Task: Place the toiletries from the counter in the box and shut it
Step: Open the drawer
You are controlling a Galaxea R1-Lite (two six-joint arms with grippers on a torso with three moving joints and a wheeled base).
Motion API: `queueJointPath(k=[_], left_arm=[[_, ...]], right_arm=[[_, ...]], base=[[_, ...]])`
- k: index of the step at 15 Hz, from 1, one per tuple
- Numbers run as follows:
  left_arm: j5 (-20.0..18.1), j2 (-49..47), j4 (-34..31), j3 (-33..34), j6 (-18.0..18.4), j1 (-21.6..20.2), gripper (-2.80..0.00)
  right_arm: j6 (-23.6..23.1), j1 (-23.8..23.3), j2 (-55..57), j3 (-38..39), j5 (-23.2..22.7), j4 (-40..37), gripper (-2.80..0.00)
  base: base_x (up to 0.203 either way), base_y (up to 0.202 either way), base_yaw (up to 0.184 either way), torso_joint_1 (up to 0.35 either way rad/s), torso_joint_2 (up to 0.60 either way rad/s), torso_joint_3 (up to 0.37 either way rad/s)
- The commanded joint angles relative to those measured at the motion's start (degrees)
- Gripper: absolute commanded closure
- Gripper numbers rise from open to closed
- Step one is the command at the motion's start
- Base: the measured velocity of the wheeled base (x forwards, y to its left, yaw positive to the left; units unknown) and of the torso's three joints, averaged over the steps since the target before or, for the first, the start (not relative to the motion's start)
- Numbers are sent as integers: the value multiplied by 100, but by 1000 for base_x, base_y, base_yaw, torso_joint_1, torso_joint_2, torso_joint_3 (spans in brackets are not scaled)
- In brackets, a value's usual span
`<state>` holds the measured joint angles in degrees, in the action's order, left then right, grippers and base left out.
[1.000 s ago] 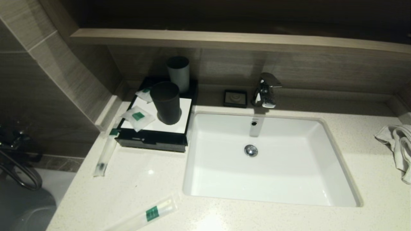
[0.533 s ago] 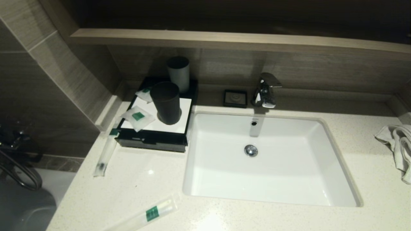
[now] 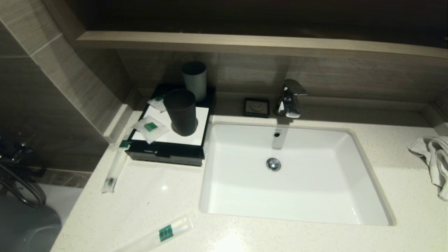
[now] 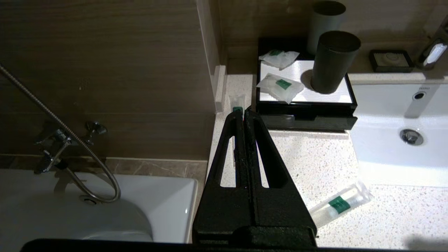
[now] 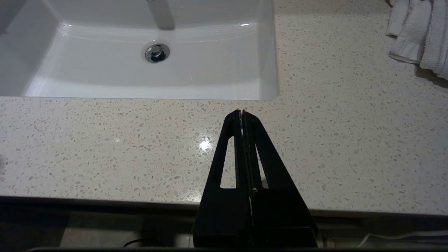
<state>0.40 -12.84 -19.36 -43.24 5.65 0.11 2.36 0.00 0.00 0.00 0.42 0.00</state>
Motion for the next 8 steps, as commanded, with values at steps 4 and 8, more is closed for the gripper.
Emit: queueJointPath(k=[4, 8], left_arm=[[-67, -1633, 41, -141, -38, 2, 0], [-81, -2514, 163, 125, -67, 23, 0]], right_arm=[[0, 0, 4, 0, 2, 0, 0], [0, 0, 9, 0, 2, 0, 0]], base=[[0, 0, 0, 0, 0, 0], [0, 0, 0, 0, 0, 0]])
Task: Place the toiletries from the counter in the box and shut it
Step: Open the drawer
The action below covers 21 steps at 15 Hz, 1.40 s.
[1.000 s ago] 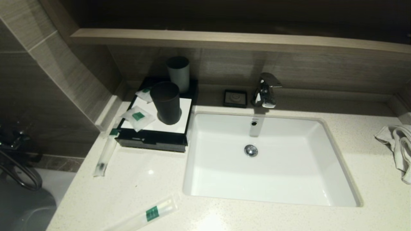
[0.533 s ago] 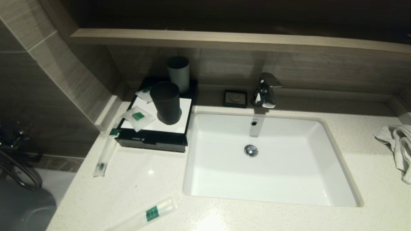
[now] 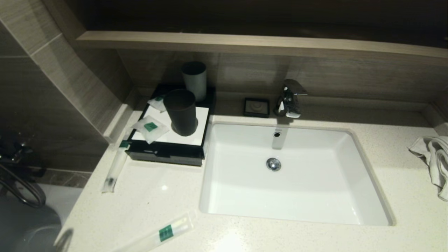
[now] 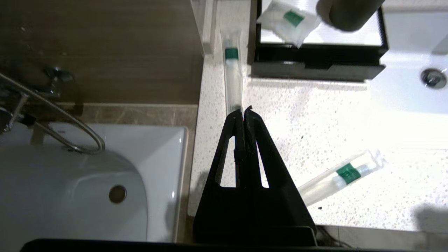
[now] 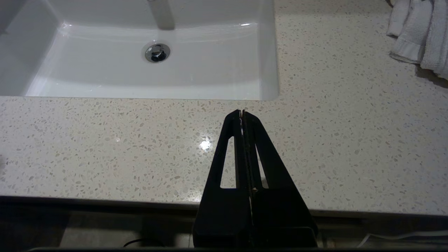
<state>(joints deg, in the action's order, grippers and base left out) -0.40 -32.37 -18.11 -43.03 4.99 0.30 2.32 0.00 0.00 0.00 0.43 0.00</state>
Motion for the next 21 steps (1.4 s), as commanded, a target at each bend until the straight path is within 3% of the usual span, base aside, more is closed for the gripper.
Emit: queueJointPath(k=[1, 6, 13, 18, 21], left_arm=[[-3, -745, 131, 182, -5, 4, 0], [-4, -1642, 1231, 905, -37, 141, 0], [107, -2812, 1978, 953, -759, 909, 0], [1318, -3730, 3038, 1007, -1191, 2079, 0], [1876, -4209, 3349, 952, -1434, 2523, 0]], right_arm=[[6, 0, 9, 0, 1, 0, 0], [0, 0, 8, 0, 1, 0, 0], [6, 0, 0, 0, 1, 0, 0], [5, 0, 0, 0, 1, 0, 0], [6, 0, 9, 0, 1, 0, 0]], base=[[0, 0, 0, 0, 0, 0], [0, 0, 0, 0, 0, 0], [0, 0, 0, 0, 0, 0], [0, 0, 0, 0, 0, 0], [0, 0, 0, 0, 0, 0]])
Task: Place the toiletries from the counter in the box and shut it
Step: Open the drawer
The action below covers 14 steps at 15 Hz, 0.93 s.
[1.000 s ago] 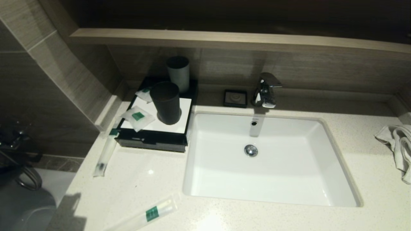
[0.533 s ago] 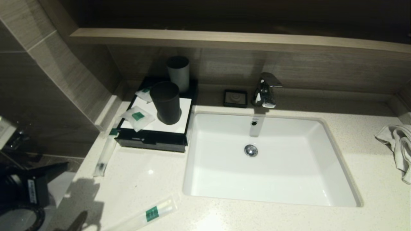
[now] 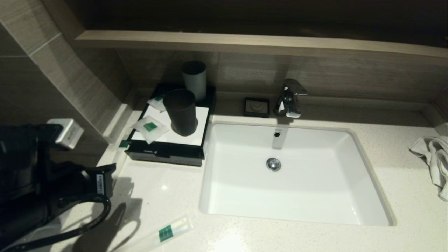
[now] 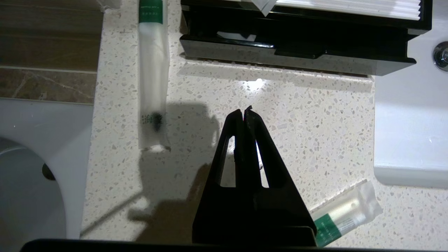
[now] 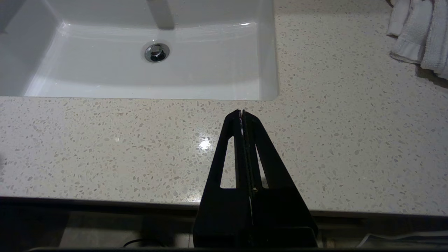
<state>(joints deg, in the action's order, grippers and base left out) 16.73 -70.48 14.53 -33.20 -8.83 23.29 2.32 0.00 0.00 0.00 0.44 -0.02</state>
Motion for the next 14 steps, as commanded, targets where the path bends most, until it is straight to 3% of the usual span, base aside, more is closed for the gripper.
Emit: queueJointPath(k=[1, 6, 14], left_arm=[[353, -558, 208, -36, -98, 366, 0], [748, -1257, 782, -166, -256, 685, 0], [779, -1915, 1284, -529, -505, 764, 0]], right_arm=[[6, -5, 9, 0, 0, 2, 0], [-3, 0, 9, 0, 0, 2, 0], [-3, 0, 9, 0, 0, 2, 0]], base=[[0, 0, 0, 0, 0, 0], [0, 0, 0, 0, 0, 0], [0, 0, 0, 0, 0, 0]])
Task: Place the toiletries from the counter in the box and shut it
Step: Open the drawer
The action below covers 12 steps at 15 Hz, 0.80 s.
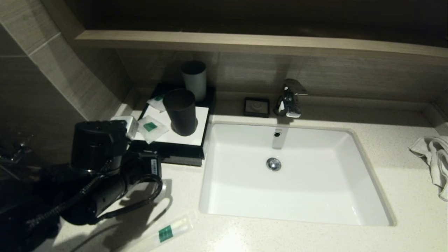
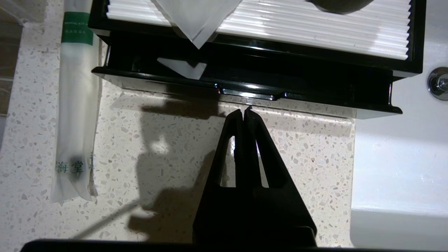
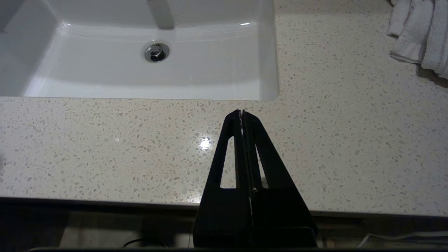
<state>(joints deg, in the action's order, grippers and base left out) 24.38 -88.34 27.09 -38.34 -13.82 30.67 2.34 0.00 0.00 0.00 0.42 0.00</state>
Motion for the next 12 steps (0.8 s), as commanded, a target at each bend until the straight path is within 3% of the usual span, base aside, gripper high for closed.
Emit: queueJointPath(k=[1, 12], left_arm=[[5, -168, 77, -24, -4, 35, 0], [30, -613, 499, -278, 11, 27, 0]], right_arm=[[-3, 0, 9, 0, 1, 0, 0], [3, 0, 9, 0, 1, 0, 0]], base=[[0, 0, 0, 0, 0, 0], [0, 0, 0, 0, 0, 0]])
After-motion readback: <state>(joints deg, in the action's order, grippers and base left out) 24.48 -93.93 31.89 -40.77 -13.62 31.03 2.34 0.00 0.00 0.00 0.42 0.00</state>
